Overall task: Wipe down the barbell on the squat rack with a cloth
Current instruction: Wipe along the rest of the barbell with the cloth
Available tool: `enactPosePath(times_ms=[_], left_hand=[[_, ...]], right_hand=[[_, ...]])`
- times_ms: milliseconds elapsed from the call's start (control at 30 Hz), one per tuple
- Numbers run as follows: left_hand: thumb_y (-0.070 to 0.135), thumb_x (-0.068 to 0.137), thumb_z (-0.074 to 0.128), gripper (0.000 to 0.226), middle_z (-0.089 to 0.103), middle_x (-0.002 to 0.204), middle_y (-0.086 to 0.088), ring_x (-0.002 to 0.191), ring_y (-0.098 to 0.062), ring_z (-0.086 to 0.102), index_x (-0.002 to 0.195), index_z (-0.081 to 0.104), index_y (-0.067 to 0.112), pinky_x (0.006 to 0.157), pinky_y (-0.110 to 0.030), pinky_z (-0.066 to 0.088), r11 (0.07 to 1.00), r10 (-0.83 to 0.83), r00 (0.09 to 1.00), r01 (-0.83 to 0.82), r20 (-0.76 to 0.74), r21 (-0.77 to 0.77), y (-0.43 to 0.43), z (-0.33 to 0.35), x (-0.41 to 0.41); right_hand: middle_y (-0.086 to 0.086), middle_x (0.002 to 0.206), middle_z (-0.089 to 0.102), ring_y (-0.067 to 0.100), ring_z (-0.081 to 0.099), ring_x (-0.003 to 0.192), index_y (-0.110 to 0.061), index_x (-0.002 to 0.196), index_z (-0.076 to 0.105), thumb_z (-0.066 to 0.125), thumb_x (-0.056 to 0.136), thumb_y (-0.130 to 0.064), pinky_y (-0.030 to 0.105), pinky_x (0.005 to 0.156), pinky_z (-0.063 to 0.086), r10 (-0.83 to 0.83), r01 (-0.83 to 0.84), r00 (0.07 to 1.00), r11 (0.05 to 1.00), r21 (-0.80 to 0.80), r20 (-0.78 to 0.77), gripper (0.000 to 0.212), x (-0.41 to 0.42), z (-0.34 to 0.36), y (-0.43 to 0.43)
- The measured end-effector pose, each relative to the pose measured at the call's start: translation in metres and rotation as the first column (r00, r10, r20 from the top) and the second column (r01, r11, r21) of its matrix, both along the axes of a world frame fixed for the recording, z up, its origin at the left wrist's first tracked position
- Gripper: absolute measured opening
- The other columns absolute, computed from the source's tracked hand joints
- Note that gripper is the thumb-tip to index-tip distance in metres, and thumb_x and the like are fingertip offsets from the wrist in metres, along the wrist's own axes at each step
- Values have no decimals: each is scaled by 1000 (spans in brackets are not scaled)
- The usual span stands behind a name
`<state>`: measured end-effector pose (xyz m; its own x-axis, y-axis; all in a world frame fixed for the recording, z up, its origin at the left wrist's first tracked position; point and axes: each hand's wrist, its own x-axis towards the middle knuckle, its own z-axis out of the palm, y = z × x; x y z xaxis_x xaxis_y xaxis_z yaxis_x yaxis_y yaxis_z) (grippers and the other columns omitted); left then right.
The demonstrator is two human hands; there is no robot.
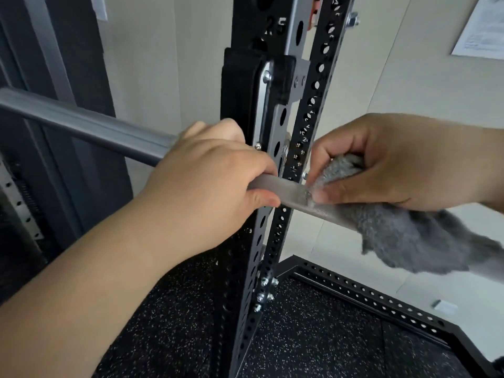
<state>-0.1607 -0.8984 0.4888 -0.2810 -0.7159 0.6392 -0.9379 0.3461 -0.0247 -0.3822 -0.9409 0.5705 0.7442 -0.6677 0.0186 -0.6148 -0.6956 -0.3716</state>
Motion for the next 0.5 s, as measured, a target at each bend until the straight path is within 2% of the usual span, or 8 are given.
enactPosePath(times_ms=[33,100,167,233,300,400,433,500], left_hand=[[70,84,49,41,55,80,23,95,-11,44,98,72,37,83,-33,28,1000,0,1000,0,4,-9,0,0,0],[71,84,50,41,51,77,21,94,-15,44,84,66,33,83,-35,29,999,-1,1000,2,11,-41,0,-2,0],[70,84,52,43,54,76,19,93,-17,44,84,68,30,84,-36,30,997,0,1000,1,10,-76,1,-3,1],[69,84,52,44,61,79,19,93,-15,44,96,76,35,86,-36,30,996,8,1000,-7,10,-93,3,-4,1],[67,84,54,41,64,81,20,92,-13,43,99,76,36,86,-37,30,994,10,1000,-9,13,-105,4,-5,1],[67,84,52,40,63,84,20,93,-12,43,100,71,35,87,-38,31,998,8,999,-6,41,-56,3,-2,-1],[68,85,50,41,63,87,20,95,-12,44,102,68,36,88,-38,31,1000,8,999,-7,50,-18,3,1,-1],[70,86,41,43,62,95,22,100,-10,42,109,62,40,89,-36,30,997,7,997,-13,73,79,0,6,-1]], right_hand=[[-19,80,75,-2,71,72,-39,85,72,72,80,-50,20,65,53,1,5,999,994,-113,50,12,8,-7,-3],[-21,83,74,-4,69,74,-38,86,71,70,84,-50,20,69,51,-9,32,992,981,-190,123,12,24,-13,-7],[-17,80,75,-1,71,70,-36,84,72,74,84,-45,18,66,55,-15,22,998,994,-108,61,9,25,-6,-11],[-6,75,77,7,74,63,-31,81,73,78,80,-39,18,59,58,0,4,999,996,90,-46,9,12,9,-12],[2,71,76,15,75,59,-27,76,73,80,76,-35,20,53,58,23,5,995,959,285,-94,10,4,15,-12],[1,76,76,14,74,64,-32,80,73,76,78,-44,24,58,58,26,-33,999,982,186,44,12,4,0,-23],[1,77,75,13,74,64,-32,81,71,75,82,-42,24,57,58,0,-17,994,987,157,109,11,6,-5,-25],[4,75,74,14,73,63,-30,78,68,75,84,-37,23,54,58,-23,2,991,987,159,133,11,1,-5,-27]])
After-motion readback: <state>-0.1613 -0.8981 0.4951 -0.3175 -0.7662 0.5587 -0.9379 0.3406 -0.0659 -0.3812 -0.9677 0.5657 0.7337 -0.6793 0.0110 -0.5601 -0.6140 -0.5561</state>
